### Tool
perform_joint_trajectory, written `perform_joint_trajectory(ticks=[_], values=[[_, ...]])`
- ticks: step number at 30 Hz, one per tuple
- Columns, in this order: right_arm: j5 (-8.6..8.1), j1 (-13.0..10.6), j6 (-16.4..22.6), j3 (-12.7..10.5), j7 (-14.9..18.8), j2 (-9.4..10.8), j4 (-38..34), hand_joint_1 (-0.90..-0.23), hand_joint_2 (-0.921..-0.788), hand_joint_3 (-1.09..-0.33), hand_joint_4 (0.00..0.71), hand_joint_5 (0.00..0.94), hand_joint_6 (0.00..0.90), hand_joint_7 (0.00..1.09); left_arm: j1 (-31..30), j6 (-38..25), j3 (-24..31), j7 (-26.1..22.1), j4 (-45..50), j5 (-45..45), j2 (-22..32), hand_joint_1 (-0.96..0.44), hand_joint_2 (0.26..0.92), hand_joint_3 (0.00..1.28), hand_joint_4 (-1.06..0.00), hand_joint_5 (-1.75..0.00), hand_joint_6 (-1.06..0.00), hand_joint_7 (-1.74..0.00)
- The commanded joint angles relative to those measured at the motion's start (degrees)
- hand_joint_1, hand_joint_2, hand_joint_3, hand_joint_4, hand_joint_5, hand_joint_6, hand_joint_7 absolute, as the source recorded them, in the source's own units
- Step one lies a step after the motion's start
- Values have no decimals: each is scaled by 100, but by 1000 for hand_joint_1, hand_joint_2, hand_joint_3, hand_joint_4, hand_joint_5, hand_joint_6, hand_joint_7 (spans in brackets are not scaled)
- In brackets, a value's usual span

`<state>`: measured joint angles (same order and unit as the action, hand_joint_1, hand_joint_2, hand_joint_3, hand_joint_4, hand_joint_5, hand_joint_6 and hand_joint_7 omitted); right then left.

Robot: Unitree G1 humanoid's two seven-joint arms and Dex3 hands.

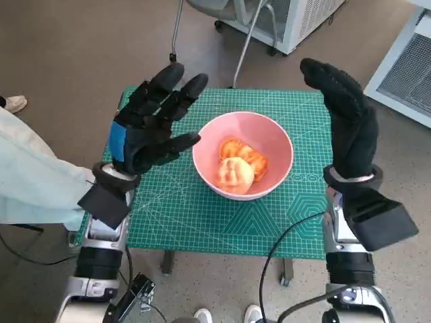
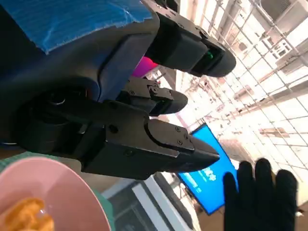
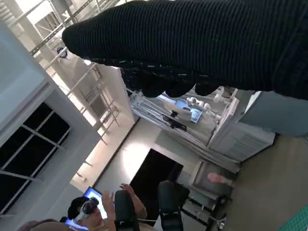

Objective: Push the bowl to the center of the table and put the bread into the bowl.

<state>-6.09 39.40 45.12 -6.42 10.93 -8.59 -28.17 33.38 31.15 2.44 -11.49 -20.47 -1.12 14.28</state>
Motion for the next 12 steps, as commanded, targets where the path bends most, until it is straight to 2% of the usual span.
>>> perform_joint_trajectory(ticks=[1,12], values=[[86,-31,-96,22,-15,-30,-99,-586,-921,-693,431,19,96,829,-81,-47,-11,-38,129,85,-33,-82,921,58,-467,0,-506,-94],[-27,-42,-164,20,76,-70,-80,-579,-921,-697,416,10,92,821,-58,99,-1,51,16,9,-127,-81,921,63,-482,-9,-497,-105]])
